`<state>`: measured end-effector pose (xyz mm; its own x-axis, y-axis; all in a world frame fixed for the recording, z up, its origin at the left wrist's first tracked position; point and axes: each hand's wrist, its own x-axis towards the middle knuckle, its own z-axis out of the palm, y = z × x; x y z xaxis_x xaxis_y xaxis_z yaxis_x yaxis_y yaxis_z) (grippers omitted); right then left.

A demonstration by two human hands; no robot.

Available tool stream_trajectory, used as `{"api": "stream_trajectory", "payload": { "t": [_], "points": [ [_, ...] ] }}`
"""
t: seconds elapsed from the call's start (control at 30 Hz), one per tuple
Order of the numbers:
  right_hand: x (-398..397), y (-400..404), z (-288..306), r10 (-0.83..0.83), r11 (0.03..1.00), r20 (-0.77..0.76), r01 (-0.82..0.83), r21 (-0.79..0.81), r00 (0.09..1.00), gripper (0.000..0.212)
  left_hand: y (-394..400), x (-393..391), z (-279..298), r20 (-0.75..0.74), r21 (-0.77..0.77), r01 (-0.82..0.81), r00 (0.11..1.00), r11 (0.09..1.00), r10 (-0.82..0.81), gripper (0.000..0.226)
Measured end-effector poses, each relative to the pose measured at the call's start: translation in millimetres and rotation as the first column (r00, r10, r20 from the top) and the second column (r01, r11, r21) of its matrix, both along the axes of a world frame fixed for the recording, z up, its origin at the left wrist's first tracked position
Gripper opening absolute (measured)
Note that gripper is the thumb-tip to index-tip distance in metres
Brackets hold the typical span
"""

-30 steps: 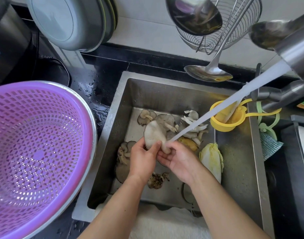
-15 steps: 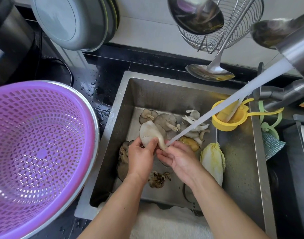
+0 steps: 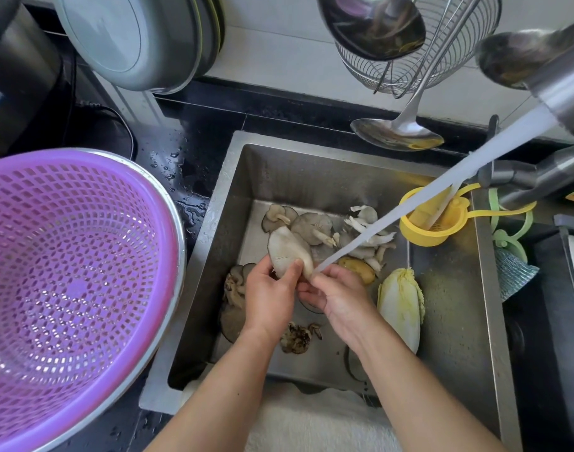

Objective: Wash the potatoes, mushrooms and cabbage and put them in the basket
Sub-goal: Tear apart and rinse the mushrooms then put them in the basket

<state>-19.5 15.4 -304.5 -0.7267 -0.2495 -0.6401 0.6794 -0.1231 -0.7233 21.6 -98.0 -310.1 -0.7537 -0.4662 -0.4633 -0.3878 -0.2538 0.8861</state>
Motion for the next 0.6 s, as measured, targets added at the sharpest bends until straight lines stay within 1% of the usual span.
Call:
{"api": "stream_trajectory", "payload": {
  "t": [0.07,0.13,0.27,0.33,0.4,0.5,0.6],
  "points": [
    [-0.4,0.0,-1.3,0.006,1.0,-0.014,-0.005,0.023,1.0,0.019,0.0,0.3,0.4,-0.002,-0.006,0.001,1.0,1.0,-0.001,0.008],
    [0.3,1.1,-2.0,0.013,1.0,-0.007,-0.013,0.0,1.0,0.023,0.0,0.7,0.5,-0.005,-0.011,0.003,1.0,1.0,-0.003,0.008],
    [1.1,0.5,-3.9,0.011,0.999,0.0,-0.011,-0.049,1.0,0.011,-0.8,-0.4,-1.1,-0.008,-0.009,-0.005,1.0,1.0,0.005,0.008],
    [-0.4,0.1,-6.9,0.005,1.0,-0.02,-0.005,-0.007,1.0,0.011,-0.3,0.2,-0.3,-0.015,-0.016,0.005,1.0,1.0,-0.005,0.008],
    [-1.8,0.3,-8.5,-0.001,0.999,-0.032,0.002,0.036,0.999,0.016,0.4,0.9,0.6,-0.024,-0.013,0.015,1.0,1.0,-0.015,0.007],
    [-1.6,1.9,-6.2,0.0,0.999,0.002,0.0,-0.047,1.0,0.024,0.3,0.7,0.3,-0.022,-0.016,0.012,1.0,1.0,-0.012,0.007],
    [-1.5,1.8,-4.4,0.018,0.996,0.02,-0.016,-0.085,1.0,0.019,-1.6,-1.4,-1.3,-0.016,-0.022,-0.013,1.0,1.0,0.013,0.007]
  ]
}}
